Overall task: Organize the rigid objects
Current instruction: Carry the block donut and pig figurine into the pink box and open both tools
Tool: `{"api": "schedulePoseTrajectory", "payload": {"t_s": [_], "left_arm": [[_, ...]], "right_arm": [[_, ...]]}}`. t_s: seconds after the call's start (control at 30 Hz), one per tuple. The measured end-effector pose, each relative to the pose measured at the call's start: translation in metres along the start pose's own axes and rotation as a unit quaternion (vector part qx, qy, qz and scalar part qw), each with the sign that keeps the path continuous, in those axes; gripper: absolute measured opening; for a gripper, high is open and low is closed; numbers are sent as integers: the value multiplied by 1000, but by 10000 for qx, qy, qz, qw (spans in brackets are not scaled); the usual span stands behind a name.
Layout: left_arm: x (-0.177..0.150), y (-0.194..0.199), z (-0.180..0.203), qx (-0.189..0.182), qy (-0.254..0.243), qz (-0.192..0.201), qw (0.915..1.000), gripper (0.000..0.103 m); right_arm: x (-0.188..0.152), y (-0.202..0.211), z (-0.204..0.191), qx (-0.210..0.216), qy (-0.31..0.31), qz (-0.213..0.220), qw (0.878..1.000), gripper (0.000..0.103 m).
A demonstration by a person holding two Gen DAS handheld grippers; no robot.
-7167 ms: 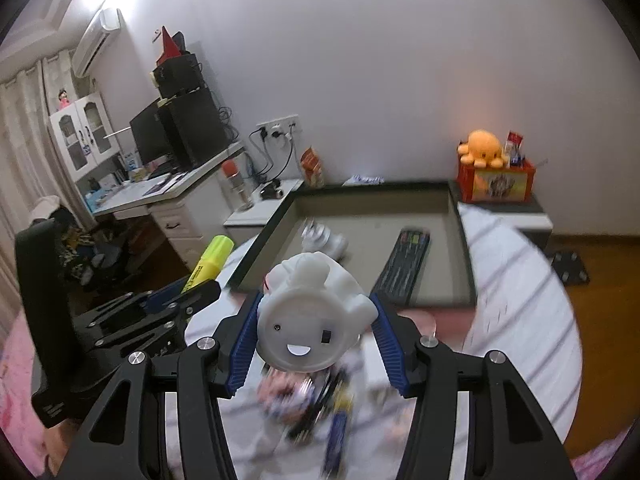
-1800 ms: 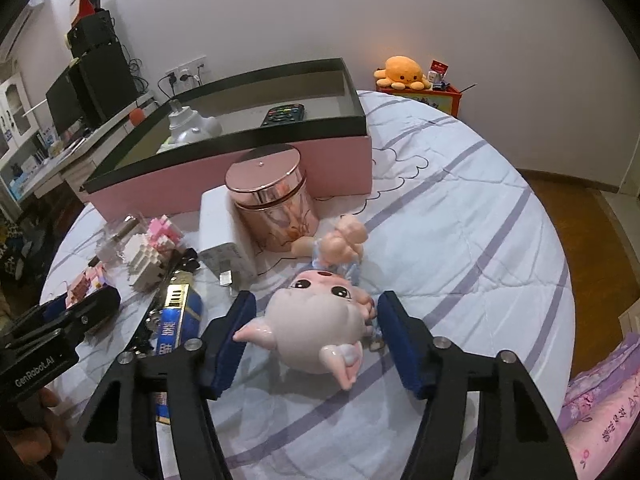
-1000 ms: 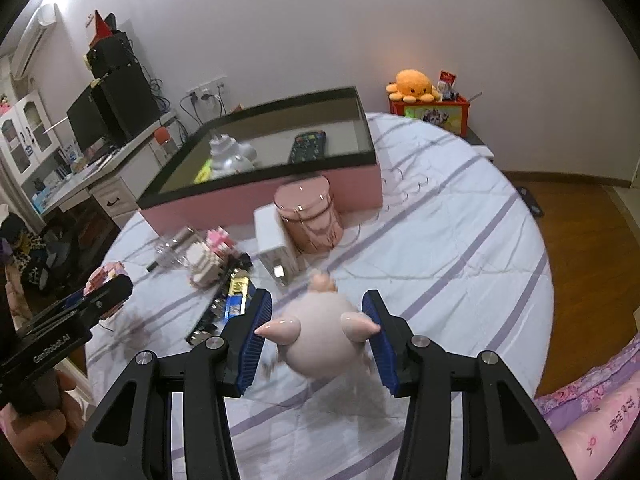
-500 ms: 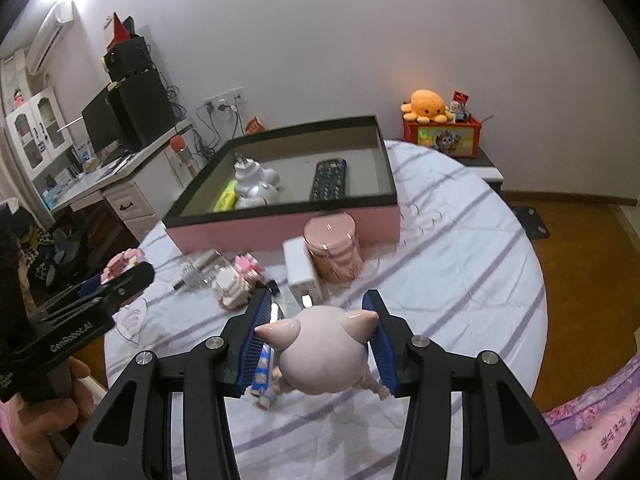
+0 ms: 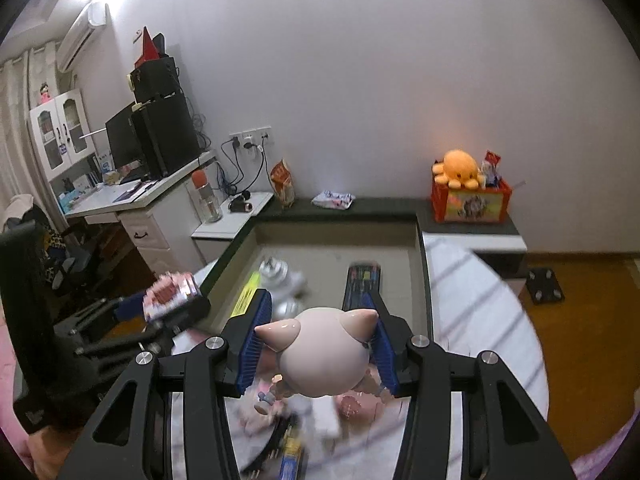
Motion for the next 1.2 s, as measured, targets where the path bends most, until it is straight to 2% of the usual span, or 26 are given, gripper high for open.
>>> {"api": "schedulePoseTrajectory", "payload": {"t_s": [0.23,0.57,0.63,0.67,0.7,0.77,0.83,0.87,0.97,1.0,1.2], "left_arm": [[17,-56,0,-3,-76,-161,9998,64],[4,-110,-12,142,48,-487,9987,64],[2,-118,-13,224,9,-574,9981,68],[0,-122,-13,265,-35,-653,9975,72],[-2,-124,-12,292,-77,-710,9970,79],[-3,-122,-10,285,-127,-690,9971,86],[-3,-116,-7,272,-182,-651,9973,99],[-2,-113,-7,307,-196,-618,9974,101],[1,-97,-8,380,-187,-489,9979,102],[3,-91,-9,389,-166,-444,9981,102],[2,-44,-12,546,-103,-240,9982,103]], "right_arm": [[18,-60,13,-4,-144,-227,9996,49],[-1,-121,35,-198,-323,-771,9963,49],[-6,-129,37,-251,-328,-883,9952,49],[-5,-131,39,-305,-337,-900,9949,51],[-5,-131,40,-353,-348,-915,9946,65],[-5,-132,40,-381,-364,-967,9939,84],[-6,-127,40,-289,-426,-996,9937,84],[-6,-125,38,-264,-467,-995,9936,84],[-6,-112,40,-136,-659,-883,9938,92],[-6,-107,41,-124,-706,-827,9940,103],[-7,-65,36,-186,-728,-540,9957,103]]}}
Point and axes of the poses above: each gripper's, at about its wrist camera, not at the fingertips, and y roughly against the way its jaws point, z to its right, x to its top, the point moved 7 cm from there along -y, roughly the way its jaws point, and after that the axes turned 1 degree about -y, right-handed, at the moved point
